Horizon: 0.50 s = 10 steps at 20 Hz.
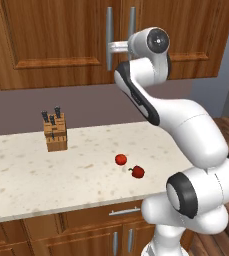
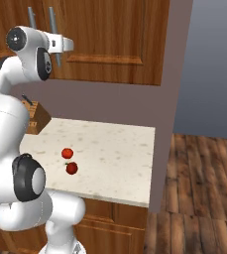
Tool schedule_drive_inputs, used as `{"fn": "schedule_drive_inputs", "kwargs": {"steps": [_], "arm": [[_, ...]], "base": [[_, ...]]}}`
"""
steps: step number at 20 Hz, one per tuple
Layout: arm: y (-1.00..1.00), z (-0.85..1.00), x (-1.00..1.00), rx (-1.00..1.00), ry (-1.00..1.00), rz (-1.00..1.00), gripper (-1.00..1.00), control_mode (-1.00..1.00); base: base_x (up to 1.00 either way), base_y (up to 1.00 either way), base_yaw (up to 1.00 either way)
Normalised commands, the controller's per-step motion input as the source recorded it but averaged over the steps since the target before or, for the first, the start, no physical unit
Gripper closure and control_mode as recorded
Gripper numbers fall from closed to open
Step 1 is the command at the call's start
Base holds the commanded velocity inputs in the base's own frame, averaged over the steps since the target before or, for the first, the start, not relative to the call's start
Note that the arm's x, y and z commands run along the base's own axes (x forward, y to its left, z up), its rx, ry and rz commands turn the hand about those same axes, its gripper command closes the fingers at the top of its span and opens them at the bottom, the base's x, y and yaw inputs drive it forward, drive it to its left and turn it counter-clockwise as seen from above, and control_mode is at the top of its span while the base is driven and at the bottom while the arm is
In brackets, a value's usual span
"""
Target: Pick the pan from the cabinet and place it on the stove. Then turn on the stove burner for the pan.
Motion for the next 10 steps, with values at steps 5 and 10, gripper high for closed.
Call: {"fn": "schedule_drive_inputs", "kwargs": {"steps": [5,10], "arm": [[0.00,0.00,0.23,0.00,0.03,0.00,-1.00,-1.00],[0.00,0.00,0.28,0.00,0.02,0.01,-1.00,-1.00]], "base": [[0.00,0.00,0.00],[0.00,0.00,0.00]]}}
